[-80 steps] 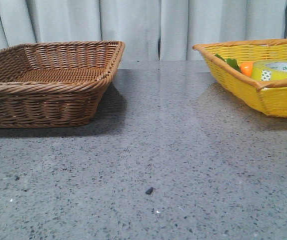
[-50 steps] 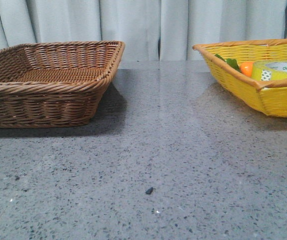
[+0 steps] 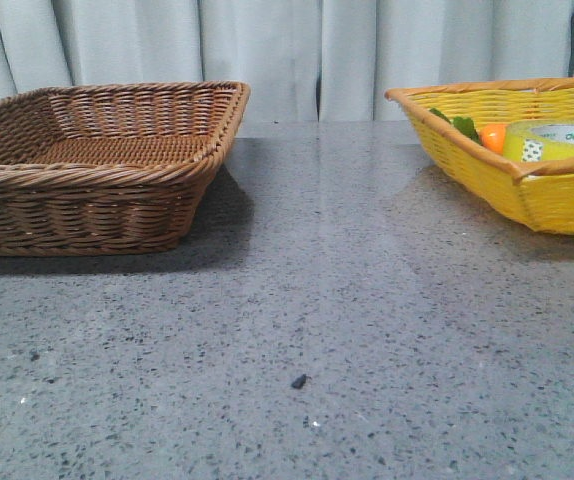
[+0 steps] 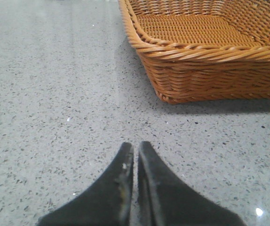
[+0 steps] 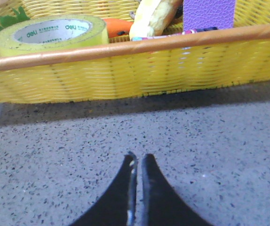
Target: Transfer tape with both arms
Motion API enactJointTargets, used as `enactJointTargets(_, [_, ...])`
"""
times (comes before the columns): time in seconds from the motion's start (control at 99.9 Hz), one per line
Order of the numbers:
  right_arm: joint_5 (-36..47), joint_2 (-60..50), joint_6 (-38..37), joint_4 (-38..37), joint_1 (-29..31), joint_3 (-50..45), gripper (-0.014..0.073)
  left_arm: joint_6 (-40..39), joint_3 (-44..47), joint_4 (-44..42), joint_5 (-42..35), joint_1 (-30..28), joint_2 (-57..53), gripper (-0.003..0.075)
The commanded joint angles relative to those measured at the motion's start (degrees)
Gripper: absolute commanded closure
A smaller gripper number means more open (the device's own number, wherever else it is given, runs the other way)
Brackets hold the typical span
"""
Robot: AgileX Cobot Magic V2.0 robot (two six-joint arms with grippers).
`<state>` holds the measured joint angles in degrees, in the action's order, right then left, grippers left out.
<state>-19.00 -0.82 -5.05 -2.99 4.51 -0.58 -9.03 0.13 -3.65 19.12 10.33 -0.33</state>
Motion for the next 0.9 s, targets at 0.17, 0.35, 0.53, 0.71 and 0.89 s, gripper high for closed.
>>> enactJointTargets(0.17, [1.3, -0.9, 0.3, 0.2, 0.4, -1.2, 0.0652, -0.4, 0.6, -0.8, -3.1, 0.0, -1.7, 0.0741])
enactJointTargets(0.35, [1.3, -0.9, 0.3, 0.2, 0.4, -1.2, 0.0652, -0.4, 0.6, -0.6, -3.1, 0.0, -1.7, 0.0741])
enactJointTargets(0.53, [1.3, -0.9, 0.3, 0.2, 0.4, -1.2, 0.0652, -0.4, 0.6, -0.6, -3.1, 0.0, -1.7, 0.0741])
enactJointTargets(0.71, [1.3, -0.9, 0.3, 0.2, 0.4, -1.2, 0.0652, -0.4, 0.6, -0.6, -3.1, 0.0, -1.7, 0.0741])
enactJointTargets(0.89, [1.3, -0.9, 0.3, 0.2, 0.4, -1.2, 0.0652, -0.4, 0.6, -0.6, -4.1, 0.0, -1.7, 0.0741])
